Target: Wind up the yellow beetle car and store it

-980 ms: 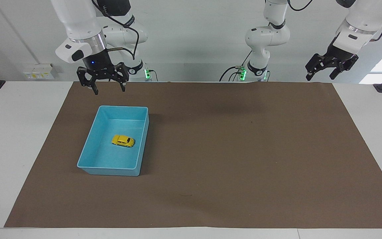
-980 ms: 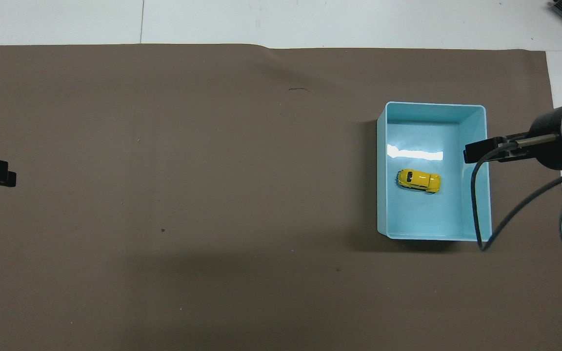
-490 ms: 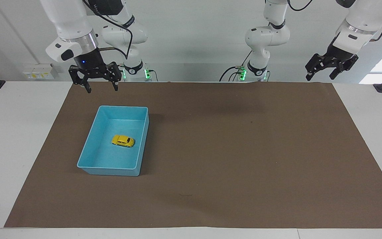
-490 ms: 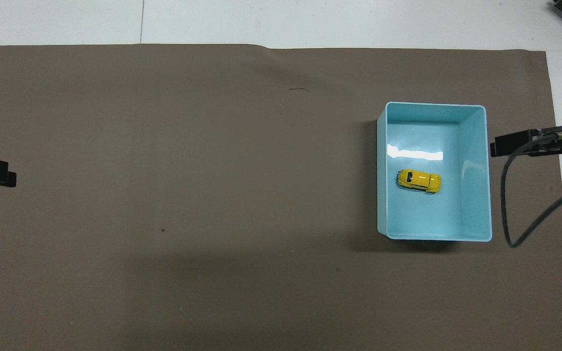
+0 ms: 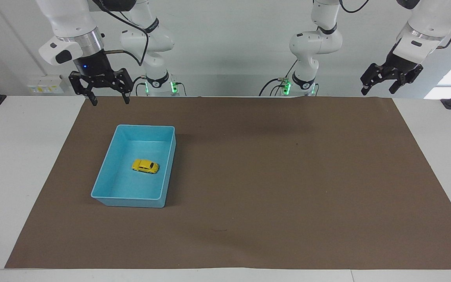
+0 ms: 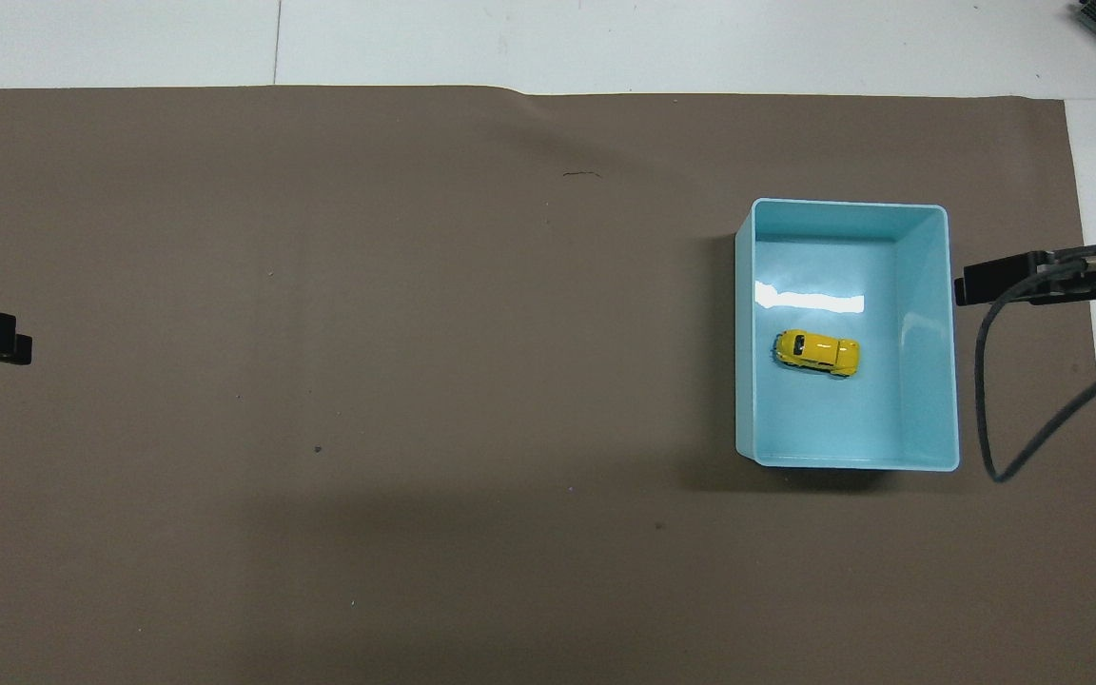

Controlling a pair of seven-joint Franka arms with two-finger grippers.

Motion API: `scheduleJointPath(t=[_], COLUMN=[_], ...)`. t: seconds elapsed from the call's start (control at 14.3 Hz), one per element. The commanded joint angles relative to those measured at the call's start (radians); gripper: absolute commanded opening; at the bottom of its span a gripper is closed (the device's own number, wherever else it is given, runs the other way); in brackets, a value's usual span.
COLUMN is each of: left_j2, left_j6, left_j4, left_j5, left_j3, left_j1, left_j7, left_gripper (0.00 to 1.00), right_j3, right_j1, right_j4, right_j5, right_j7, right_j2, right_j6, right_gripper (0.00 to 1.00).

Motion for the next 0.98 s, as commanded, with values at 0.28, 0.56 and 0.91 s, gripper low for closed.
scheduleJointPath(t=[0.28,0.56,0.91], left_j2=[-0.004,-0.004,-0.004], left_j6=[-0.022,-0.022,-0.022], left_j4=[0.013,0.011,0.013], left_j5=[-0.013,-0.013,-0.013], left_j3=[-0.008,-0.008,-0.008], left_j1=[0.016,0.016,0.016], left_j7=[0.011,0.011,0.011], left_gripper=[1.0,1.0,1.0], right_j3=[0.006,0.012,0.012], right_j1=[-0.005,0.003,0.007], right_j4=[0.013,0.013,0.013], right_j5=[0.022,0.021,0.022], right_j7=[0.007,0.011,0.013], right_j2=[0.005,0.001,-0.001], right_j6=[0.006,0.003,-0.004], right_gripper=[1.0,1.0,1.0])
